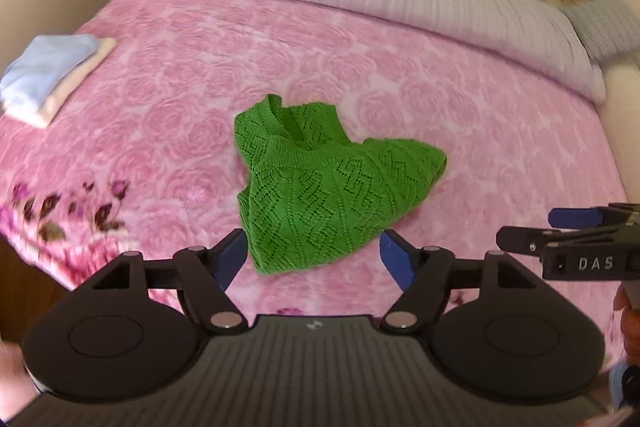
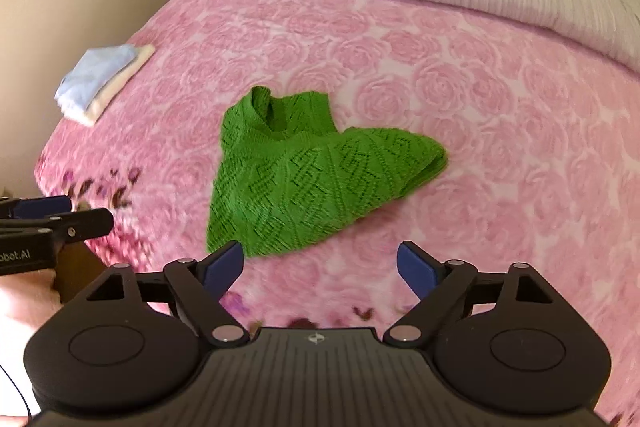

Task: Fold clothes
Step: 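Reposition both tools above the loosely spread green vest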

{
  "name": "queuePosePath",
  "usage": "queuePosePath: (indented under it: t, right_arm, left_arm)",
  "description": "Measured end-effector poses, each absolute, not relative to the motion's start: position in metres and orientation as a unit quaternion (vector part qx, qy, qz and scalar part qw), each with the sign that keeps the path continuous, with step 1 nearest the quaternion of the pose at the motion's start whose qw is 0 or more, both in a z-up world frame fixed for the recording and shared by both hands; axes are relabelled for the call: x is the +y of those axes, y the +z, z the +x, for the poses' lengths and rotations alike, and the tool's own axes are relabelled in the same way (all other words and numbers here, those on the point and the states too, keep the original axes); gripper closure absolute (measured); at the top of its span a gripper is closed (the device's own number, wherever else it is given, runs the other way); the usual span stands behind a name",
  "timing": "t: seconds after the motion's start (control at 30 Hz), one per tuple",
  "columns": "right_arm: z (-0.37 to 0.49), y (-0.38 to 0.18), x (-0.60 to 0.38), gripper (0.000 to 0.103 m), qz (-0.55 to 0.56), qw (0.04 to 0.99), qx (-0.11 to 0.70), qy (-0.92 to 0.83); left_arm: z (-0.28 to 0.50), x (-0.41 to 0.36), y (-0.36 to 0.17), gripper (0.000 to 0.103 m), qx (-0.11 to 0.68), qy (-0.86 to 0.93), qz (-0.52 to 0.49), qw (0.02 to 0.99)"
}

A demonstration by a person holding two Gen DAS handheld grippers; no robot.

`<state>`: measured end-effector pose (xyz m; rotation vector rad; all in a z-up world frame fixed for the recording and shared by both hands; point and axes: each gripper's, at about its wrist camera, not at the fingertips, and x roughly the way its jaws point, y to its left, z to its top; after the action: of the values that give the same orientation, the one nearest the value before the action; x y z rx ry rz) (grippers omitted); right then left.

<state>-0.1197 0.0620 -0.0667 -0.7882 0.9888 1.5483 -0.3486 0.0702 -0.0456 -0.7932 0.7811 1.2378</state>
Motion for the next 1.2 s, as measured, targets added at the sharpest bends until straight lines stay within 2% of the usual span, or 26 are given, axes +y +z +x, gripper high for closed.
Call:
queuePosePath:
  t: [0.3,0.7,1.2]
  right_arm:
    - [-0.071,-0.056,0.027,0.014,-0.354,0.521,0.386,0.674]
    - [-0.045,-0.049,0.002,0.014,-0.356,0.516,0.380,0.680]
    - [-0.042,-0.051,0.004,0.014,-0.361,0.513,0.375,0.683]
  left_arm:
    - [-0.295,0.002,-0.032,0.022,0.319,0.611,-0.364,0.627]
    - [-0.262,-0.037,-0.020,0.008,0.323,0.655,-0.332,0.596]
    - [-0.258,-0.046,-0.022,0.005,0.314,0.664,-0.334,0.591]
